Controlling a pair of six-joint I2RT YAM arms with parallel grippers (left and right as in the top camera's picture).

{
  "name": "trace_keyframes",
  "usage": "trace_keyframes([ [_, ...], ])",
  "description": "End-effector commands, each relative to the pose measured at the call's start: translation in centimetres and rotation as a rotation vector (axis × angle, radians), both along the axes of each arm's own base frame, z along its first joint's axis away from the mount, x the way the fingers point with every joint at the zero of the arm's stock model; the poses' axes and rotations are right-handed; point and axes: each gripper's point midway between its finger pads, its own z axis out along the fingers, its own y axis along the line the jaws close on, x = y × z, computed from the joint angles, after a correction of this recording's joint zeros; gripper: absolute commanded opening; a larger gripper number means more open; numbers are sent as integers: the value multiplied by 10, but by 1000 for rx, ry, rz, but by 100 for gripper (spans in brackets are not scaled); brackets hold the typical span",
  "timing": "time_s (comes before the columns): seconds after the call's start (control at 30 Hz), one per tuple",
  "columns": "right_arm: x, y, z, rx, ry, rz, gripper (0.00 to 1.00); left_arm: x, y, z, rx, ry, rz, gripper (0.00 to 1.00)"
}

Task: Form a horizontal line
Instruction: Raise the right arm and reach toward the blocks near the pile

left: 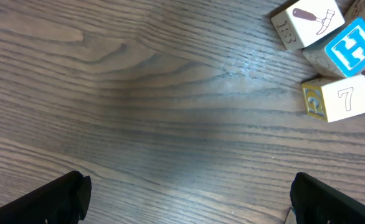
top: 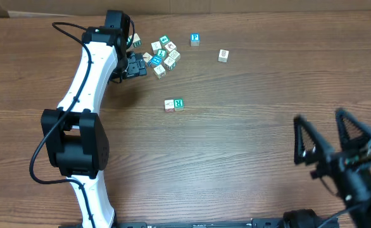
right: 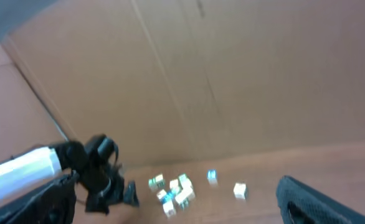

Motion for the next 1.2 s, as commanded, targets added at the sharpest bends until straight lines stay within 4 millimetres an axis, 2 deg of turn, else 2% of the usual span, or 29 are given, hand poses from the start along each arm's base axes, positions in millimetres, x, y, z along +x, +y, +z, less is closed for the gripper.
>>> trace_keyframes([
  [0.0, 20, 2, 25, -3, 53, 1, 100, 4, 4, 13, 8, -35, 6, 100],
  [0.13, 57, 6, 31, -14, 160, 1, 100, 4, 4, 13, 8, -35, 6, 100],
  [0.27, 101, 11, 14, -27, 293, 1, 100, 4, 4, 13, 8, -35, 6, 100],
  [0.43, 158, 16, -35, -48, 476, -3, 100, 4, 4, 13, 8, -35, 6, 100],
  [0.53, 197, 20, -73, -64, 563, -1, 100, 4, 4, 13, 8, -35, 6, 100],
  [0.7, 248, 29, -134, -49, 680, 10, 100, 4, 4, 13, 8, -35, 6, 100],
  [0.87, 276, 48, -185, 7, 779, 91, 100, 4, 4, 13, 8, -35, 6, 100],
  [0.97, 290, 48, -222, 46, 863, 56, 100, 4, 4, 13, 8, -35, 6, 100],
  [1.07, 294, 51, -249, 87, 936, 34, 100, 4, 4, 13, 8, -35, 6, 100],
  [1.17, 299, 57, -277, 50, 977, 9, 100, 4, 4, 13, 8, -35, 6, 100],
])
